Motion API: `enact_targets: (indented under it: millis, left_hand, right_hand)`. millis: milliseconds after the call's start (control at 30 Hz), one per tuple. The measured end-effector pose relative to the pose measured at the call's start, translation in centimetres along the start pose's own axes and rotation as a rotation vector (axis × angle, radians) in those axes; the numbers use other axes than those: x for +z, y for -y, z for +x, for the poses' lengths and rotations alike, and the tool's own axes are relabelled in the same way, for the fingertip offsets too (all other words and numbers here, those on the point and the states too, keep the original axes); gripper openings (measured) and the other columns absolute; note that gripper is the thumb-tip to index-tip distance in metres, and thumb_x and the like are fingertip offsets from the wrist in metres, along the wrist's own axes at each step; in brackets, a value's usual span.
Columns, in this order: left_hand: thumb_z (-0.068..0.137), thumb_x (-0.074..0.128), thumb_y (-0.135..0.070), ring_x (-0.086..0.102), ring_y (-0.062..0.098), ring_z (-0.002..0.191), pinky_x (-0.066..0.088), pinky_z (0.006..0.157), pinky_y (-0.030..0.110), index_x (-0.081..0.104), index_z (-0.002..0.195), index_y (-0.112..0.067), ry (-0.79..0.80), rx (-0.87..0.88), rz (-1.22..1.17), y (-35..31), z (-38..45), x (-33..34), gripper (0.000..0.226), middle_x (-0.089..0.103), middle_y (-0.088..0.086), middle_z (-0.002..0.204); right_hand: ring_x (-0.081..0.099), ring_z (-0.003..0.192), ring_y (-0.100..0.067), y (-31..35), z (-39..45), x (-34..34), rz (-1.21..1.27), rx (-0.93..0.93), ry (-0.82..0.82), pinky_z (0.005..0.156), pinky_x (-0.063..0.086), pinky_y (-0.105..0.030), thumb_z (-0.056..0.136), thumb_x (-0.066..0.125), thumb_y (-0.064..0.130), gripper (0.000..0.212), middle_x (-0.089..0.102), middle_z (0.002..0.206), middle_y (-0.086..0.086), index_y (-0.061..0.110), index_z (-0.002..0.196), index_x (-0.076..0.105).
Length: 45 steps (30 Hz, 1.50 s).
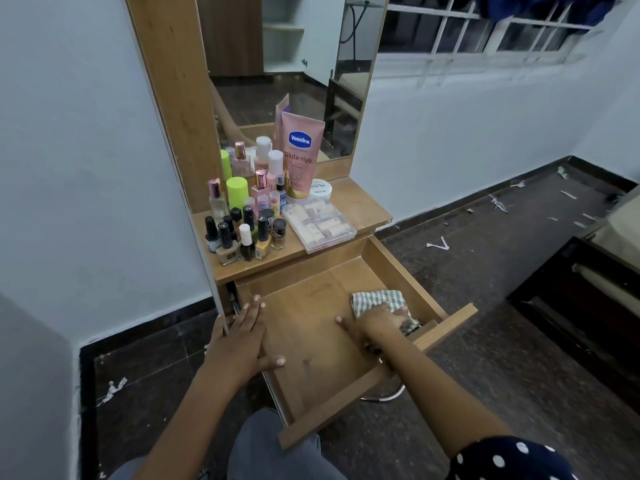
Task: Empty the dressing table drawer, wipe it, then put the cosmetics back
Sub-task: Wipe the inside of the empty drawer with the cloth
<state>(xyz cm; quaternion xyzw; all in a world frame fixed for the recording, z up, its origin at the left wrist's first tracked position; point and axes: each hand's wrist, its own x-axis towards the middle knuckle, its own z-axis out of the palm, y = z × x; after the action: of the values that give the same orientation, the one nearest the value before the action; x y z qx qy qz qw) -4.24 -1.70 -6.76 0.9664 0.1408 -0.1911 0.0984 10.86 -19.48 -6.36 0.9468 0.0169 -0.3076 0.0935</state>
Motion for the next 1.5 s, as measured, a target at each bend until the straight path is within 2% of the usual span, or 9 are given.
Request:
enact_targets:
  millis: [167, 467, 733, 833, 900, 1000, 1100, 1267, 1500]
  left_hand:
    - [0.087, 0.040, -0.066, -0.017, 0.016, 0.144, -0.008, 0.115, 0.050, -0.019, 0.148, -0.012, 0.001, -0.004, 0.025, 0.1, 0.2, 0.0, 0.100, -0.031, 0.002, 0.152]
    - [0.087, 0.043, -0.064, -0.017, 0.015, 0.144, -0.008, 0.115, 0.049, -0.018, 0.148, -0.013, 0.006, -0.004, 0.009, -0.2, 0.0, -0.3, 0.100, -0.030, 0.001, 0.153]
    - [0.088, 0.042, -0.064, -0.017, 0.016, 0.144, -0.008, 0.115, 0.048, -0.016, 0.149, -0.012, -0.007, -0.008, 0.024, -0.4, -0.1, -0.3, 0.099, -0.029, 0.003, 0.153]
    - [0.087, 0.042, -0.064, -0.016, 0.016, 0.144, -0.008, 0.114, 0.049, -0.016, 0.149, -0.011, -0.001, -0.006, 0.020, -0.2, -0.1, -0.2, 0.100, -0.029, 0.003, 0.153]
    - [0.087, 0.042, -0.064, -0.016, 0.016, 0.145, -0.008, 0.114, 0.049, -0.016, 0.148, -0.011, -0.005, -0.009, 0.018, -0.1, 0.0, -0.3, 0.100, -0.029, 0.003, 0.153]
    - [0.087, 0.043, -0.064, -0.016, 0.016, 0.145, -0.008, 0.114, 0.050, -0.016, 0.149, -0.012, -0.003, -0.006, 0.017, -0.1, 0.0, -0.3, 0.100, -0.029, 0.002, 0.153]
    - [0.086, 0.043, -0.065, -0.017, 0.015, 0.144, -0.008, 0.114, 0.050, -0.017, 0.149, -0.012, -0.006, -0.007, 0.013, -0.2, 0.1, -0.2, 0.101, -0.030, 0.002, 0.153]
    - [0.086, 0.043, -0.065, -0.016, 0.016, 0.144, -0.007, 0.114, 0.051, -0.016, 0.149, -0.013, -0.007, -0.011, 0.012, -0.3, 0.1, 0.1, 0.101, -0.030, 0.001, 0.153]
    - [0.087, 0.041, -0.065, -0.017, 0.017, 0.145, -0.006, 0.115, 0.051, -0.015, 0.149, -0.012, 0.000, -0.002, 0.021, -0.1, 0.2, 0.0, 0.099, -0.030, 0.003, 0.153]
  right_hand:
    - [0.007, 0.142, -0.050, 1.7, -2.2, 1.0, 0.113, -0.005, 0.057, 0.117, 0.003, -0.056, 0.082, 0.034, 0.078, 0.111, 0.008, 0.156, -0.026, 0.000, 0.148, -0.011]
    - [-0.007, 0.141, -0.052, 4.3, -2.0, 4.2, 0.351, 0.035, 0.098, 0.115, 0.016, -0.057, 0.081, 0.047, 0.072, 0.111, -0.028, 0.150, -0.028, 0.012, 0.148, -0.019]
    - [-0.007, 0.139, -0.055, 0.4, 1.9, 1.7, 0.253, 0.036, -0.017, 0.116, 0.007, -0.060, 0.074, 0.042, 0.083, 0.119, -0.020, 0.151, -0.031, 0.010, 0.149, -0.016]
    - [0.002, 0.141, -0.053, 0.0, 1.5, 1.6, 0.103, -0.093, -0.097, 0.114, 0.005, -0.061, 0.079, 0.027, 0.083, 0.108, -0.006, 0.154, -0.031, 0.009, 0.151, -0.006]
    - [0.017, 0.142, -0.046, 0.5, 0.9, 1.7, 0.015, -0.141, -0.117, 0.115, 0.003, -0.060, 0.080, 0.018, 0.083, 0.105, 0.020, 0.153, -0.027, 0.007, 0.151, 0.007]
    - [0.039, 0.134, -0.039, 0.7, 0.5, 2.1, 0.051, -0.093, -0.059, 0.115, 0.012, -0.058, 0.075, 0.022, 0.087, 0.112, 0.043, 0.144, -0.019, 0.004, 0.149, 0.015]
    - [0.027, 0.138, -0.045, 0.0, 0.8, 1.2, 0.150, -0.005, -0.014, 0.115, 0.013, -0.057, 0.071, 0.027, 0.090, 0.120, 0.033, 0.148, -0.025, 0.004, 0.150, 0.000]
    - [-0.008, 0.140, -0.054, 0.1, 1.2, 1.1, 0.307, 0.010, 0.004, 0.115, 0.003, -0.062, 0.068, 0.034, 0.090, 0.122, -0.011, 0.152, -0.035, 0.013, 0.150, -0.012]
    - [0.001, 0.143, -0.047, 0.8, 3.0, 1.2, 0.236, -0.095, -0.027, 0.107, -0.010, -0.070, 0.077, 0.026, 0.085, 0.109, -0.021, 0.153, -0.026, 0.015, 0.149, -0.017]
